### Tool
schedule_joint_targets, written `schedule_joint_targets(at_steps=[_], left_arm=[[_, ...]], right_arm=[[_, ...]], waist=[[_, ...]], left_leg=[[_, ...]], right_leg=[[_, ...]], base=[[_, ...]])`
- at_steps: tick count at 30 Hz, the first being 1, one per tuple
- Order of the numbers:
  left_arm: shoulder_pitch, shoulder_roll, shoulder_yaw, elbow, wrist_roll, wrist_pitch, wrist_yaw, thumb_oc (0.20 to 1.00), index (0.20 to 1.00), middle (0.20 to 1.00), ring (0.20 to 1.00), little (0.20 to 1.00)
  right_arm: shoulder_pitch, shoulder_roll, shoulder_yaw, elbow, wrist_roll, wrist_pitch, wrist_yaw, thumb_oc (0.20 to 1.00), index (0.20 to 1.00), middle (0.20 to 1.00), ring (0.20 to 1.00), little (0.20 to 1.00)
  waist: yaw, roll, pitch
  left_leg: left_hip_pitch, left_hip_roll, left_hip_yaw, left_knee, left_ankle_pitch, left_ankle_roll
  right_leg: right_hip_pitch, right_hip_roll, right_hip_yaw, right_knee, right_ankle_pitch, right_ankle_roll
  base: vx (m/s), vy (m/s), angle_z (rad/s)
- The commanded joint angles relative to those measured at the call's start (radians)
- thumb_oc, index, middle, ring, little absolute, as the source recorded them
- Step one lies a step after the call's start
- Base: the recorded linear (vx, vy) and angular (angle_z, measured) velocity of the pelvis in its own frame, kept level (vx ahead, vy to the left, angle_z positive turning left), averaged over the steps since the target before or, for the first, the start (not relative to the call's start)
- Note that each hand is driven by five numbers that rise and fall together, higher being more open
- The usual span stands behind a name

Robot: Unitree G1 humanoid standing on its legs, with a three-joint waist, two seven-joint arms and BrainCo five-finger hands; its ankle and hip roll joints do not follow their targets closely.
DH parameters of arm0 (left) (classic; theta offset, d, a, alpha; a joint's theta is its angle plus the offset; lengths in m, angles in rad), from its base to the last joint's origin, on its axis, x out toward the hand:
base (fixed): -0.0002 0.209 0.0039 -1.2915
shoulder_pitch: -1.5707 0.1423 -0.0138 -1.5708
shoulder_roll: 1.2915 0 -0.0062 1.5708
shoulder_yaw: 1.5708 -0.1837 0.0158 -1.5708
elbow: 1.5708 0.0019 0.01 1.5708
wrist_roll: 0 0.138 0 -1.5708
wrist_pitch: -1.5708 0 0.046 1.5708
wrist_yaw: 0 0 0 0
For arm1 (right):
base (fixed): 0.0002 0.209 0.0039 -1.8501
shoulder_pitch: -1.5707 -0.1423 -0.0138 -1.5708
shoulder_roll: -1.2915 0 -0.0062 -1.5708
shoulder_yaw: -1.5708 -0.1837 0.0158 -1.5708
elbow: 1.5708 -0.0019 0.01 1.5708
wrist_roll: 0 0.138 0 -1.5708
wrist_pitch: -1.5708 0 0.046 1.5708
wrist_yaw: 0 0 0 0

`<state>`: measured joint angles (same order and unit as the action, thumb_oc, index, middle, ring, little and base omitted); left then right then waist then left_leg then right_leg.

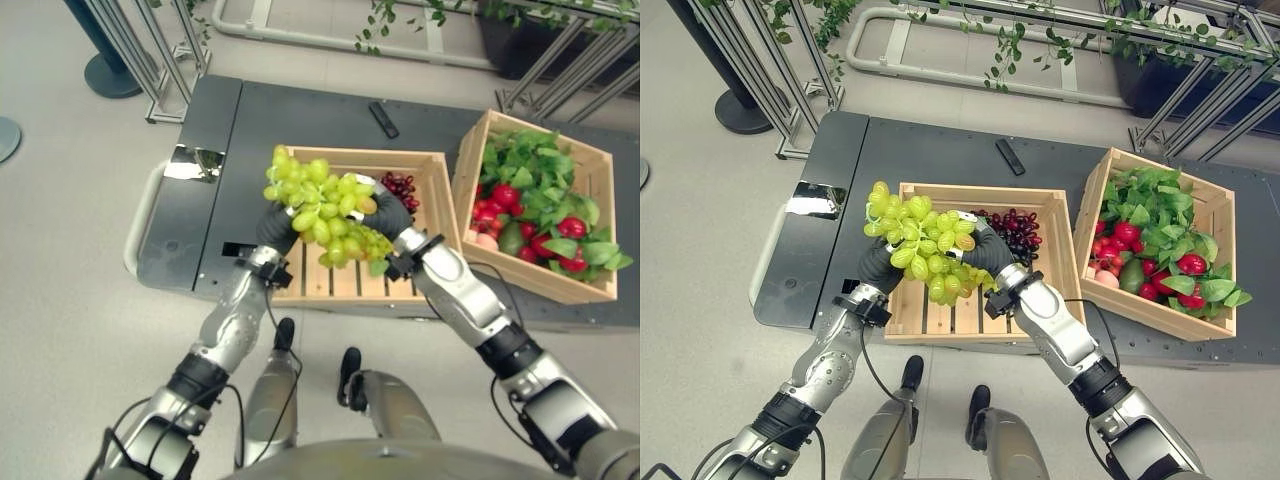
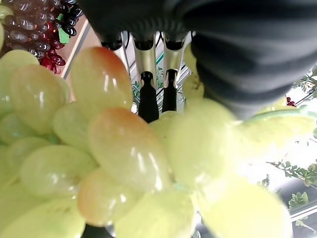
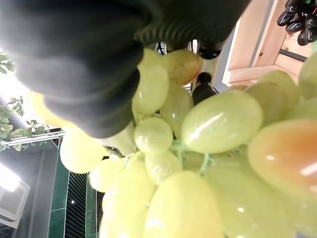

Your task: Pick up the fruits from the basket on one side to the basket on the other side

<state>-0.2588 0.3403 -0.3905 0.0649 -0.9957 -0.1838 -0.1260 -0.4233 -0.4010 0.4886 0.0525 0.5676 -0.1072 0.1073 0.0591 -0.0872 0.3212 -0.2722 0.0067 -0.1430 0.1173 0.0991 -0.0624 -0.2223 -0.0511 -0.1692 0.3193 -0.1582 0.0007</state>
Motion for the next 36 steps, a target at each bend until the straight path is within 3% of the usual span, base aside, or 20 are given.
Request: schedule_joint_targets(at_steps=[1, 12, 13, 14, 15, 36], left_arm=[[-0.014, -0.023, -0.066, -0.011, 0.030, -0.011, -0.025, 0.200, 0.200, 0.200, 0.200, 0.200], [-0.010, -0.026, -0.059, -0.007, 0.029, -0.011, -0.021, 0.200, 0.200, 0.200, 0.200, 0.200], [-0.010, -0.026, -0.057, -0.008, 0.029, -0.011, -0.021, 0.200, 0.200, 0.200, 0.200, 0.200], [-0.010, -0.026, -0.057, -0.008, 0.029, -0.011, -0.021, 0.200, 0.200, 0.200, 0.200, 0.200], [-0.010, -0.027, -0.055, -0.008, 0.028, -0.011, -0.021, 0.200, 0.200, 0.200, 0.200, 0.200], [0.003, -0.041, -0.048, -0.012, -0.004, -0.003, -0.023, 0.200, 0.200, 0.200, 0.200, 0.200]], right_arm=[[-0.025, 0.073, 0.015, -0.116, 0.054, -0.092, 0.043, 0.200, 0.200, 0.200, 0.200, 0.200], [-0.004, 0.080, -0.002, -0.104, 0.092, -0.091, 0.036, 0.200, 0.200, 0.200, 0.200, 0.200], [-0.002, 0.079, -0.003, -0.104, 0.091, -0.091, 0.036, 0.391, 0.391, 0.391, 0.391, 0.391], [-0.002, 0.079, -0.003, -0.104, 0.091, -0.091, 0.036, 0.391, 0.391, 0.391, 0.391, 0.391], [0.000, 0.076, -0.009, -0.104, 0.089, -0.090, 0.035, 1.000, 1.000, 1.000, 1.000, 1.000], [0.032, 0.062, -0.119, -0.077, 0.109, -0.117, -0.007, 1.000, 1.000, 1.000, 1.000, 1.000]], waist=[[-0.017, -0.033, -0.034], [-0.017, -0.036, -0.035], [-0.017, -0.036, -0.035], [-0.017, -0.036, -0.035], [-0.018, -0.037, -0.035], [-0.020, -0.038, -0.036]], left_leg=[[0.038, 0.026, 0.002, 0.026, -0.096, 0.014], [0.037, 0.026, 0.003, 0.026, -0.098, 0.017], [0.038, 0.026, 0.004, 0.026, -0.098, 0.017], [0.038, 0.026, 0.004, 0.026, -0.098, 0.017], [0.039, 0.026, 0.004, 0.025, -0.098, 0.017], [0.038, 0.029, 0.003, 0.025, -0.100, 0.021]], right_leg=[[0.040, -0.085, 0.027, -0.059, 0.084, 0.136], [0.041, -0.086, 0.027, -0.061, 0.085, 0.139], [0.041, -0.086, 0.027, -0.062, 0.085, 0.139], [0.041, -0.086, 0.027, -0.062, 0.085, 0.139], [0.042, -0.086, 0.026, -0.061, 0.085, 0.139], [0.039, -0.087, 0.025, -0.057, 0.085, 0.140]], base=[[0.00, -0.002, 0.05], [0.00, 0.000, 0.00], [0.00, 0.000, 0.00], [0.00, 0.000, 0.00], [0.00, 0.000, 0.00], [0.00, 0.000, 0.00]])
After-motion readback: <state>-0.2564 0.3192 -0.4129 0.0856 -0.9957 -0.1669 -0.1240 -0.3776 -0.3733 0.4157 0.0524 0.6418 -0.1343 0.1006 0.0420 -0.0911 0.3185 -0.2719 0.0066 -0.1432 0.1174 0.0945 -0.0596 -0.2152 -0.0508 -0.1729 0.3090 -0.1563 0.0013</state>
